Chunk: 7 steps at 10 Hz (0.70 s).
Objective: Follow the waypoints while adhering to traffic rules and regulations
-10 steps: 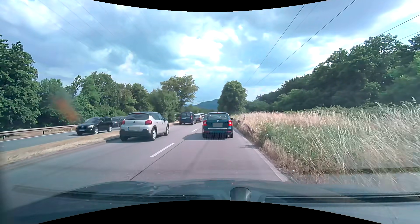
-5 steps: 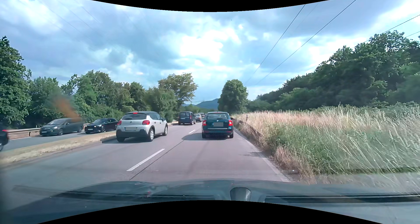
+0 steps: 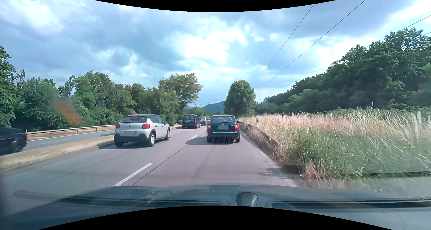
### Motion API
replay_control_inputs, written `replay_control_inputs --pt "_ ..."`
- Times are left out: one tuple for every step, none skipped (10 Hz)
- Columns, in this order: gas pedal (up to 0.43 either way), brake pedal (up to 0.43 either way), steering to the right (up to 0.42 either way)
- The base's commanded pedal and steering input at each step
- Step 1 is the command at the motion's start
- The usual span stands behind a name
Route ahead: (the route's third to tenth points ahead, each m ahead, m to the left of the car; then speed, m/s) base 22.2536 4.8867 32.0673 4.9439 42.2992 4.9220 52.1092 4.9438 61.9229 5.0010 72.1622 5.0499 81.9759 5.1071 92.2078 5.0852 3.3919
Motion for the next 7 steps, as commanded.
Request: replay_control_inputs --pt "0.039 0.000 -0.006" --pt "0.039 0.000 -0.006" --pt "0.039 0.000 -0.006" --pt "0.039 0.000 -0.006" --pt "0.039 0.000 -0.006" --pt "0.039 0.000 -0.007" --pt "0.028 0.000 -0.007"
